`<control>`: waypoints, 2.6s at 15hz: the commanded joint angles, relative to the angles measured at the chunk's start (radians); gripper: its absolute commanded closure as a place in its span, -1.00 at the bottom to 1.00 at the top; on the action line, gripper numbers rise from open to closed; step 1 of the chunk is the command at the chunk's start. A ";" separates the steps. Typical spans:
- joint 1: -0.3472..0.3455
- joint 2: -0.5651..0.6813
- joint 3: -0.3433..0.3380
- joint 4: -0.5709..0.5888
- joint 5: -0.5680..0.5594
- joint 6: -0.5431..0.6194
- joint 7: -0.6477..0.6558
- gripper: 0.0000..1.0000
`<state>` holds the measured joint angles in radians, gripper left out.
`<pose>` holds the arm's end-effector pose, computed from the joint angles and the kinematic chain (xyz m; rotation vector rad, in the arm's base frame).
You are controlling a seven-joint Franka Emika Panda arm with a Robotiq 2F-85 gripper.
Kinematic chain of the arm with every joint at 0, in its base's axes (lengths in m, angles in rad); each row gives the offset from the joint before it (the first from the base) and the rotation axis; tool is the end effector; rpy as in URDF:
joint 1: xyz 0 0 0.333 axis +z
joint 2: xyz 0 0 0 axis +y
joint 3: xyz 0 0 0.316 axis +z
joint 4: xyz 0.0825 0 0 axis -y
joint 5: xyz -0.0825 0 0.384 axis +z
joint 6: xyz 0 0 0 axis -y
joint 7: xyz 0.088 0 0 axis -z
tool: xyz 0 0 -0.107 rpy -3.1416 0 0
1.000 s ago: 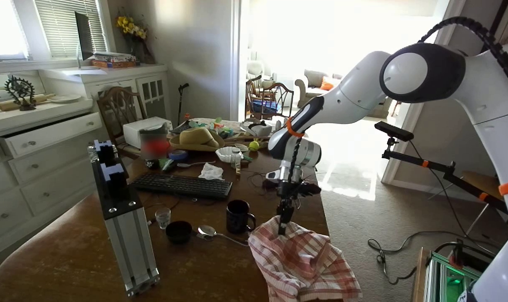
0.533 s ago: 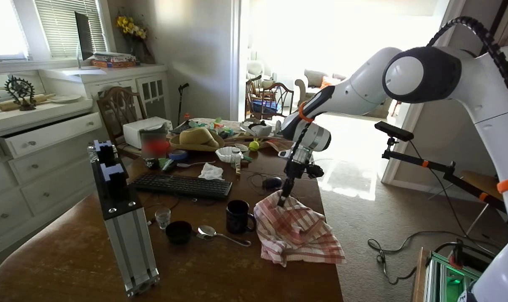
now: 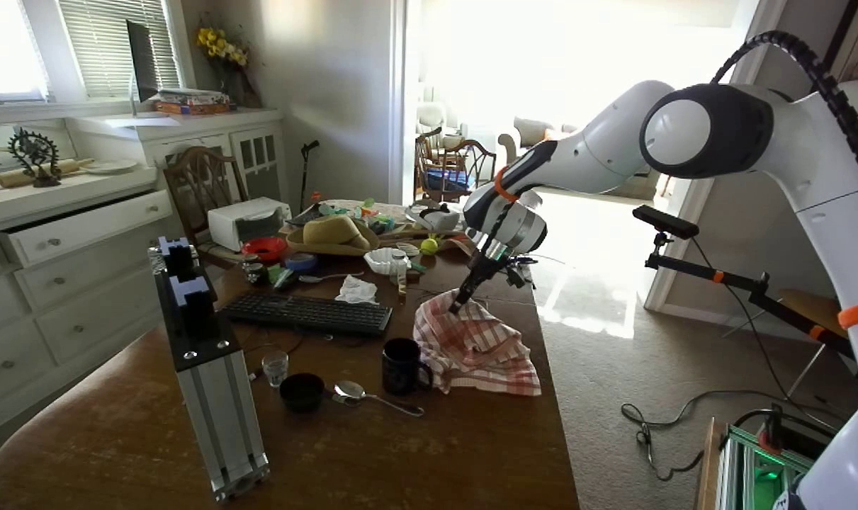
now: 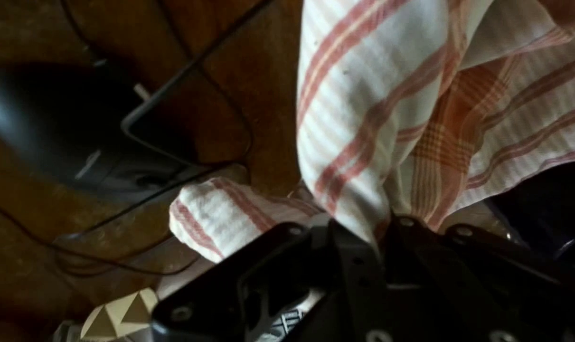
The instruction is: Fold the towel
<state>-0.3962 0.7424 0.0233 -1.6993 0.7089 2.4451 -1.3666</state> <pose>0.6269 -0.2460 0.1631 -2.7323 -0.6026 -0.5070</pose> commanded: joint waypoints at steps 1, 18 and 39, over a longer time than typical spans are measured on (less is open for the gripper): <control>0.005 -0.055 0.047 -0.085 -0.018 0.170 -0.129 0.95; -0.074 -0.204 0.223 -0.573 -0.079 1.065 -0.751 0.95; 0.420 0.076 0.004 -0.479 0.535 1.221 -0.919 0.95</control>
<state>0.0101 0.8141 0.0316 -2.2177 1.1113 3.7809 -2.2146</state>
